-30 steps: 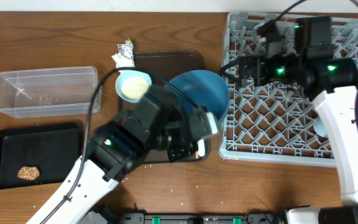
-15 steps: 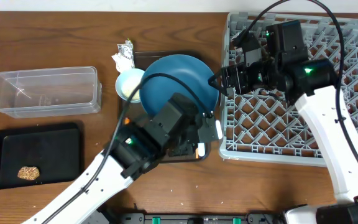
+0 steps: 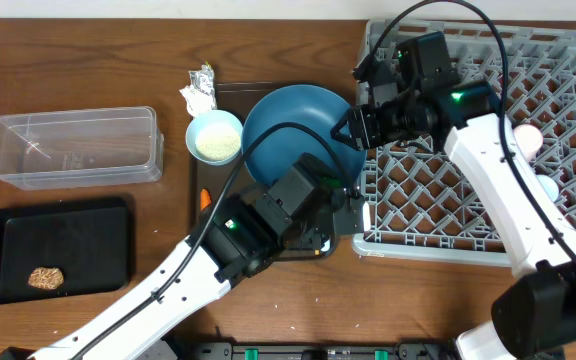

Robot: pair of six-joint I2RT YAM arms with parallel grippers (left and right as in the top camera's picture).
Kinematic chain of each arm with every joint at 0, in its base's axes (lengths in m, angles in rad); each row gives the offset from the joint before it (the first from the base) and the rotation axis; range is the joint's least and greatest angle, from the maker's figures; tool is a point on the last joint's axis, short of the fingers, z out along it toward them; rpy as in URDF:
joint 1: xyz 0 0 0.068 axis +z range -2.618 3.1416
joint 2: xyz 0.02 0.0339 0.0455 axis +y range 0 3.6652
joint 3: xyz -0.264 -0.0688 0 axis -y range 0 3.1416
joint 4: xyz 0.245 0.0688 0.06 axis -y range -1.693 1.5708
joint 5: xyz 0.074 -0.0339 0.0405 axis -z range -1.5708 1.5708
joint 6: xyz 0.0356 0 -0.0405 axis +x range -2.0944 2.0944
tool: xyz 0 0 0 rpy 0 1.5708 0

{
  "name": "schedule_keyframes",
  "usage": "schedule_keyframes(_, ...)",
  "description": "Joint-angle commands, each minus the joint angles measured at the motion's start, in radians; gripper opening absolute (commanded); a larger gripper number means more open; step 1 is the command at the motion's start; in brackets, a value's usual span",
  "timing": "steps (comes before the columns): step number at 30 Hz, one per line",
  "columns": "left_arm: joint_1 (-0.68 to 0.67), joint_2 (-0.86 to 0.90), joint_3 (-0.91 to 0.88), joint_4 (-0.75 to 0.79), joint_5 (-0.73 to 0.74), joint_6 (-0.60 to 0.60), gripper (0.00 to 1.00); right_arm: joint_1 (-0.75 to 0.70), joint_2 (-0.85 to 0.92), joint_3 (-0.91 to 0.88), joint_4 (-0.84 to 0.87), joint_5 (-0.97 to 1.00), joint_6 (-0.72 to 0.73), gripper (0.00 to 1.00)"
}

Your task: Sort waste into correct bins and load items into the dishwasher rack

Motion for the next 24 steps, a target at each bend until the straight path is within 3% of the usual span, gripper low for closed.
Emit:
schedule_keyframes(1,-0.001,-0.008,0.025,0.005,-0.024,0.018,0.06,0.009,-0.004,0.007,0.007,0.002,-0.002,0.43)
schedule_keyframes(19,-0.001,-0.007,0.025,-0.008,-0.079,0.017,0.06,-0.011,-0.084,0.008,0.001,-0.037,-0.088,0.48)
schedule_keyframes(24,-0.001,-0.007,0.025,-0.008,-0.079,0.017,0.06,-0.011,-0.106,0.008,0.004,-0.034,-0.077,0.43)
